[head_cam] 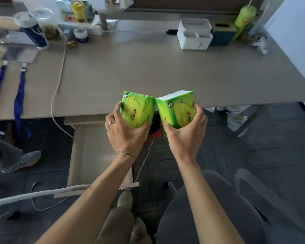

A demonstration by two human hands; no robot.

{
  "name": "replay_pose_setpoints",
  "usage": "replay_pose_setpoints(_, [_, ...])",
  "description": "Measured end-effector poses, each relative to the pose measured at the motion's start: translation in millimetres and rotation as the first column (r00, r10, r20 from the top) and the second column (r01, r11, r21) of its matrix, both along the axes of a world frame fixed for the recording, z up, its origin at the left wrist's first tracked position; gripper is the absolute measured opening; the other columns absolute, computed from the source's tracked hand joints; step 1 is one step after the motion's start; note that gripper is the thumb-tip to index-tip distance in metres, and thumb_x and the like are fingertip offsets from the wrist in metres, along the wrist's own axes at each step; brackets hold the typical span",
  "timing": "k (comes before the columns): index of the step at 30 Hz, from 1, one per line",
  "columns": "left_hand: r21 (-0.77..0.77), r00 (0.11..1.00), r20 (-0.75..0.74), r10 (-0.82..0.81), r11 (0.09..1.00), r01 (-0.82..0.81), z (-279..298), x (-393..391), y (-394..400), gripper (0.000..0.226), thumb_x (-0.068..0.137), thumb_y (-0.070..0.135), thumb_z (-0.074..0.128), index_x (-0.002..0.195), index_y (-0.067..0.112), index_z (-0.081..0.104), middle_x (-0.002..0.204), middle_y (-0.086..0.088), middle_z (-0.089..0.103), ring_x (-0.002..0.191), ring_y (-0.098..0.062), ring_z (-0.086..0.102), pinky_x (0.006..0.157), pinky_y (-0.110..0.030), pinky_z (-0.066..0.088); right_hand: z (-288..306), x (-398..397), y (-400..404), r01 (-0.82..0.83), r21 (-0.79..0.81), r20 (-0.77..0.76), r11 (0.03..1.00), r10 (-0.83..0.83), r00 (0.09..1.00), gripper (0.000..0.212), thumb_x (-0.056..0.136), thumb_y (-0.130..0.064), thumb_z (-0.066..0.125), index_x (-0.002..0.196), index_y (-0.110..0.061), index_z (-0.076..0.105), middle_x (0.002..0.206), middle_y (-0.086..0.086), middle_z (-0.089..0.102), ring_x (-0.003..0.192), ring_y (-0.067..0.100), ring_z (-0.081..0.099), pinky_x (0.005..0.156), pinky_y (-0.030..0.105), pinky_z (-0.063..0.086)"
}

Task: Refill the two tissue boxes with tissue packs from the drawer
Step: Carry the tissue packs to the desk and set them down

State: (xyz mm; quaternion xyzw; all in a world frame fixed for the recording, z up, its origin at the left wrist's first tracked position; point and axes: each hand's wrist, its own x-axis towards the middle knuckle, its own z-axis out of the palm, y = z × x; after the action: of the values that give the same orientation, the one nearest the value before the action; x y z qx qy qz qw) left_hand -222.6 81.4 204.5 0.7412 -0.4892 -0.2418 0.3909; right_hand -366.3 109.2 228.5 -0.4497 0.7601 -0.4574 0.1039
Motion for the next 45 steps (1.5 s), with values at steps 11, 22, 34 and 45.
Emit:
replay_pose_setpoints(11, [-0.027,0.992,-0.122,0.031,0.999,-0.035,0.0,-23.9,-77.7,0.094,0.058,0.056,0.073,0.143,0.036,0.038,0.125,0.001,0.045,0.122,-0.022,0.04,0.098,-0.048,0.046,0.5,-10.9,-78.0,0.087,-0.003,-0.037,0.996,-0.087,0.996,0.089,0.061,-0.039,0.082,0.138,-0.025,0.04,0.122,-0.004,0.048,0.111,0.016,0.049,0.094,0.05,0.05])
replay_pose_setpoints(22, [-0.006,0.988,-0.121,0.09,0.996,-0.092,-14.9,-55.4,-155.1,0.093,0.062,0.053,0.077,0.144,0.035,0.037,0.129,-0.003,0.045,0.121,-0.023,0.04,0.099,-0.047,0.045,-7.3,-49.0,-169.8,0.043,0.041,-0.054,0.998,-0.04,0.998,0.089,0.06,-0.038,0.081,0.137,-0.024,0.041,0.123,-0.001,0.051,0.113,0.019,0.05,0.096,0.051,0.048])
replay_pose_setpoints(34, [0.062,0.945,-0.034,0.326,0.944,-0.324,-30.6,-128.7,-289.7,0.095,0.059,0.053,0.074,0.145,0.033,0.038,0.128,-0.003,0.045,0.122,-0.024,0.04,0.097,-0.043,0.045,-55.8,-127.9,-330.2,-0.122,0.127,0.007,0.984,0.122,0.993,0.093,0.059,-0.039,0.084,0.14,-0.021,0.043,0.128,0.004,0.054,0.117,0.023,0.051,0.096,0.048,0.047])
replay_pose_setpoints(45, [0.075,0.904,0.105,0.413,0.904,-0.422,-39.0,-149.5,-421.9,0.094,0.062,0.046,0.082,0.144,0.03,0.04,0.128,-0.007,0.047,0.122,-0.03,0.042,0.099,-0.041,0.039,-64.6,-154.1,-483.1,-0.298,0.189,-0.047,0.936,0.312,0.949,0.093,0.056,-0.045,0.08,0.138,-0.021,0.045,0.123,0.007,0.057,0.113,0.028,0.054,0.093,0.042,0.046])
